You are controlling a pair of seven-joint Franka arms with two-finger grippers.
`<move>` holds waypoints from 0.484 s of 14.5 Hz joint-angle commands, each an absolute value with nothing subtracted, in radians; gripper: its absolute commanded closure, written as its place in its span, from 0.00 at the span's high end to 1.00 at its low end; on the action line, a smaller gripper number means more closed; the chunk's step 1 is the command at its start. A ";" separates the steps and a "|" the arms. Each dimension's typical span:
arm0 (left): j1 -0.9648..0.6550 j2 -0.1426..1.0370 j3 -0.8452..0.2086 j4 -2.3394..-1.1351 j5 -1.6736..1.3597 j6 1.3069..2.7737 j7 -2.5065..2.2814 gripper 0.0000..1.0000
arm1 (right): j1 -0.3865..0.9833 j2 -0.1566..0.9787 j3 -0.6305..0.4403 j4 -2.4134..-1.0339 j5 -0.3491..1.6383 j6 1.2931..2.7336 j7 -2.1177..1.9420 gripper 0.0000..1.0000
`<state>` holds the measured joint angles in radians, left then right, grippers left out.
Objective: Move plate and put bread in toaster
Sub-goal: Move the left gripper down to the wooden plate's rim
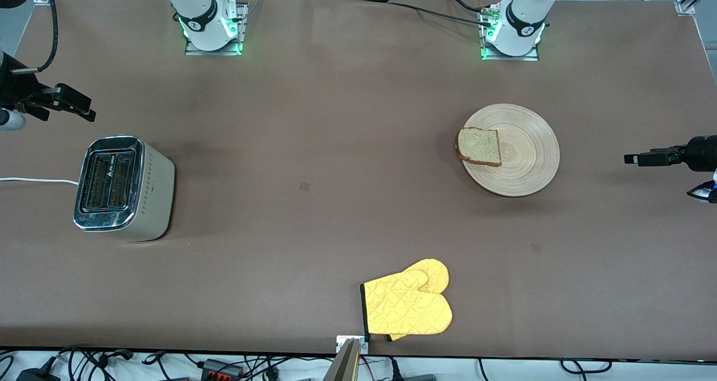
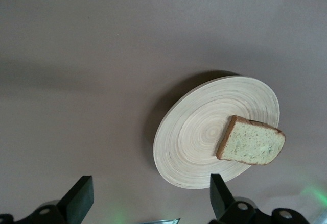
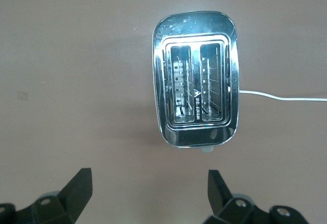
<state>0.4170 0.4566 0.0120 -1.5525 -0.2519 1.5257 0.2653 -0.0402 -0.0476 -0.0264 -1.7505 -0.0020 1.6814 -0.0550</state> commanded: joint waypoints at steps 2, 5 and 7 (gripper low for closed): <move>0.510 0.555 0.002 -1.581 -0.417 1.513 0.464 1.00 | -0.051 -0.046 -0.020 -1.730 -0.012 1.666 -0.067 1.00; 0.545 0.589 -0.002 -1.682 -0.556 1.514 0.625 0.98 | -0.051 -0.048 -0.020 -1.730 -0.012 1.666 -0.067 1.00; 0.545 0.587 -0.002 -1.747 -0.610 1.519 0.688 0.95 | -0.051 -0.046 -0.020 -1.730 -0.012 1.666 -0.067 1.00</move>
